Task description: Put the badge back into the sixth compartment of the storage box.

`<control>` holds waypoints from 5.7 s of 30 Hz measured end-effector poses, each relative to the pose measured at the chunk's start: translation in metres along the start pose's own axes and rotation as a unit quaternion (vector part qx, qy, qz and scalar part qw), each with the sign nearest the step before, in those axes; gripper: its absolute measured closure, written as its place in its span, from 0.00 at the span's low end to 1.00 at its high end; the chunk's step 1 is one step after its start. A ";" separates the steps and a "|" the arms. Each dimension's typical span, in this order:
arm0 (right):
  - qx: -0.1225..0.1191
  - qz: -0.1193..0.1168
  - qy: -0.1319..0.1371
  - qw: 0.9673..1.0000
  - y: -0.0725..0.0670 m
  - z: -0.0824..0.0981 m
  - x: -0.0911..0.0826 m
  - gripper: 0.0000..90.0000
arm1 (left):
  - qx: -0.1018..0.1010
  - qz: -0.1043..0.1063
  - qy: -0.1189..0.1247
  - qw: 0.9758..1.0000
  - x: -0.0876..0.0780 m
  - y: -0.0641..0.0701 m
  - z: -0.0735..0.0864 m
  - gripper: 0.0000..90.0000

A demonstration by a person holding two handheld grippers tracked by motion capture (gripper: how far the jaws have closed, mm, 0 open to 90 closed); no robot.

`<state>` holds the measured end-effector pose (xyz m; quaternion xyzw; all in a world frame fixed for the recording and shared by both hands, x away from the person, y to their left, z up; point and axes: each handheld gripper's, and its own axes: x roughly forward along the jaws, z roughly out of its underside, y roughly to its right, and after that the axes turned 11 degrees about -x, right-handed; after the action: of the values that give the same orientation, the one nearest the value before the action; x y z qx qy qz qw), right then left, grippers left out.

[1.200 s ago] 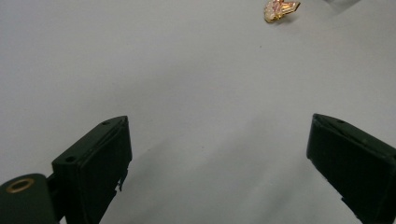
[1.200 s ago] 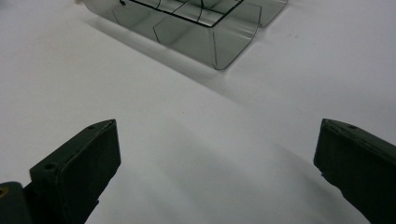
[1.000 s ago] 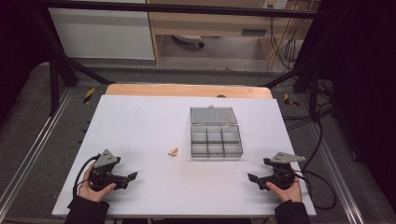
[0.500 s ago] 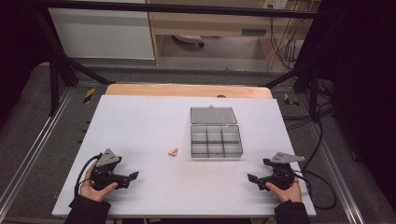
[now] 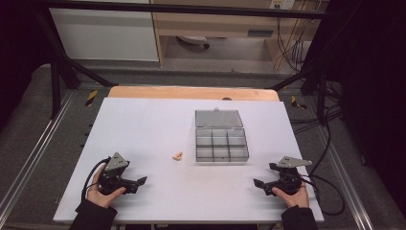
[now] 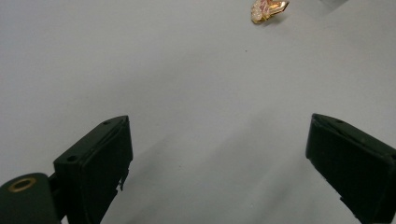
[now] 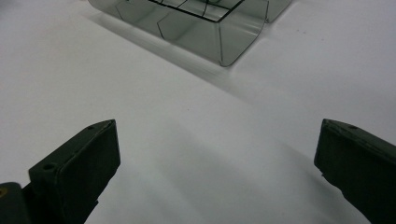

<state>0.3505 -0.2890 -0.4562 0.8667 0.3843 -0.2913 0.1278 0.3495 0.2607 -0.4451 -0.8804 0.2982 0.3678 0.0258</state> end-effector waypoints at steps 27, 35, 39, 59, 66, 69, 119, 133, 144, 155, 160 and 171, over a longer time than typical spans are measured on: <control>0.000 0.001 -0.003 1.000 0.000 0.000 0.001 0.01 | 0.005 -0.001 -0.008 1.000 0.009 0.018 -0.015 0.09; 0.000 0.001 -0.004 1.000 -0.001 0.000 0.001 0.01 | 0.012 -0.001 -0.011 1.000 0.012 0.024 -0.020 0.09; 0.000 0.002 -0.004 1.000 -0.001 0.000 0.000 0.01 | 0.012 -0.002 -0.012 1.000 0.013 0.027 -0.023 0.09; -0.002 0.002 -0.005 1.000 -0.001 0.000 0.000 0.01 | 0.020 -0.005 -0.011 1.000 0.027 0.042 -0.047 0.09; -0.002 0.003 -0.005 1.000 -0.001 0.000 0.000 0.01 | 0.023 -0.010 -0.010 1.000 0.035 0.046 -0.056 0.09; -0.003 0.002 -0.006 1.000 -0.001 0.000 0.001 0.01 | 0.024 -0.013 -0.012 1.000 0.039 0.048 -0.058 0.09; -0.005 0.002 -0.010 1.000 -0.001 0.000 0.001 0.01 | 0.056 -0.025 -0.044 0.997 0.097 0.071 -0.080 0.39; -0.006 0.002 -0.011 1.000 -0.001 0.000 0.002 0.01 | 0.077 -0.030 -0.033 0.996 0.101 0.075 -0.079 0.61; -0.006 0.003 -0.010 1.000 -0.001 0.000 0.002 0.01 | 0.079 -0.034 -0.033 0.996 0.104 0.077 -0.077 0.71; -0.006 0.002 -0.012 1.000 -0.001 0.000 0.001 0.01 | 0.080 -0.035 -0.028 0.996 0.104 0.078 -0.077 0.77; -0.007 0.003 -0.010 1.000 -0.001 0.000 0.001 0.01 | 0.076 -0.033 -0.027 0.996 0.104 0.077 -0.078 0.79; -0.006 0.004 -0.009 1.000 -0.001 0.000 0.001 0.01 | 0.067 -0.032 -0.024 0.997 0.101 0.076 -0.079 0.82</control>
<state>0.3507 -0.2878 -0.4572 0.8646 0.3815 -0.2964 0.1381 0.4140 0.1260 -0.4417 -0.8769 0.2929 0.3668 0.1032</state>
